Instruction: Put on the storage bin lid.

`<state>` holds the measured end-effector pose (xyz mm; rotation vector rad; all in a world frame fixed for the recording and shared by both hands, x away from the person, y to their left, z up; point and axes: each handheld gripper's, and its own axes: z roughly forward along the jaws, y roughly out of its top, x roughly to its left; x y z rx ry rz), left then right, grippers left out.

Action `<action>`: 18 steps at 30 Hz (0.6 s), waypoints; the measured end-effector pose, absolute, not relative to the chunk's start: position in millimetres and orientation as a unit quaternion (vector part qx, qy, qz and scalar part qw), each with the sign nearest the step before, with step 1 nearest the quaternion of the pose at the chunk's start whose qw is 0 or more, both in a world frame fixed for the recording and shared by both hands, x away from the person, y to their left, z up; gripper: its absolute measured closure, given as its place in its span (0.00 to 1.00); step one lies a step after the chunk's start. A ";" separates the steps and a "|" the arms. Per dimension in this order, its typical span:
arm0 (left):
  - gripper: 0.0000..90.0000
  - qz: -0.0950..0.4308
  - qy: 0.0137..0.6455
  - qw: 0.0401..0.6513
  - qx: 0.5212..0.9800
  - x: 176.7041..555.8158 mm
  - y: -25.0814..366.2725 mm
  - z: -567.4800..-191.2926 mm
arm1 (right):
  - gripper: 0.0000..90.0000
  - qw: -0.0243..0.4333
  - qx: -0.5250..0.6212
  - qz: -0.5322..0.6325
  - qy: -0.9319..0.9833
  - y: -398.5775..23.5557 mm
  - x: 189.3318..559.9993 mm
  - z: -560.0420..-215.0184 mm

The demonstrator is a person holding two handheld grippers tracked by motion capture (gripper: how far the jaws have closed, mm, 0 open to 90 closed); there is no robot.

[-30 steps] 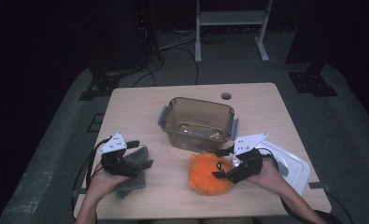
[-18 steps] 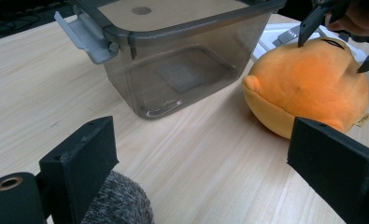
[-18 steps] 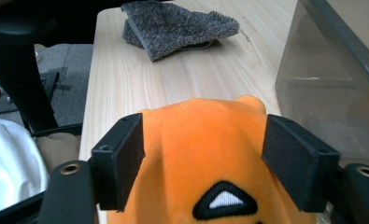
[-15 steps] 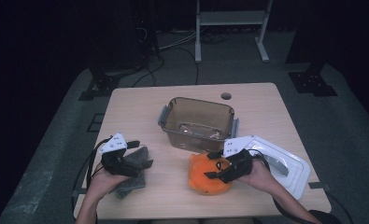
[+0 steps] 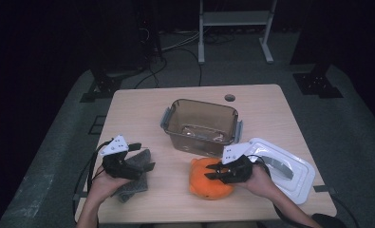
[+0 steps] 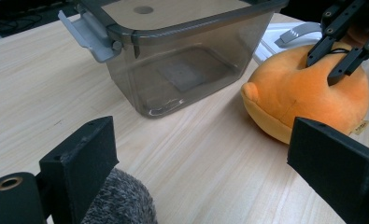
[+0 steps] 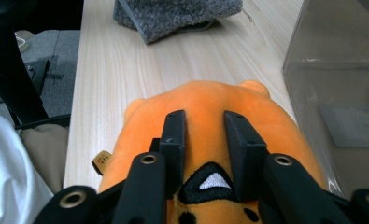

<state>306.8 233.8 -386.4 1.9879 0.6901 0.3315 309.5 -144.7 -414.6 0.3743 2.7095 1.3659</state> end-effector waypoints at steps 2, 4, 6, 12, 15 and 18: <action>0.08 0.138 0.284 0.485 0.816 306.7 234.7 -385.9 | 0.80 0.038 0.123 0.451 0.883 -145.0 308.9 -412.7; 0.08 0.138 0.284 0.486 0.815 306.8 235.7 -385.5 | 0.81 0.032 0.127 0.455 0.881 -145.6 309.1 -410.8; 0.08 0.140 0.285 0.486 0.814 307.0 236.5 -385.4 | 0.81 0.027 0.130 0.457 0.879 -146.2 309.5 -410.2; 0.08 0.138 0.287 0.484 0.815 308.0 237.7 -387.2 | 0.83 0.019 0.137 0.461 0.876 -147.2 310.5 -408.2; 0.08 0.139 0.288 0.484 0.814 308.2 238.4 -387.1 | 0.83 0.013 0.141 0.465 0.874 -148.0 311.6 -407.9; 0.08 0.138 0.289 0.487 0.813 307.4 239.1 -386.9 | 0.83 0.009 0.141 0.469 0.872 -148.0 311.8 -407.0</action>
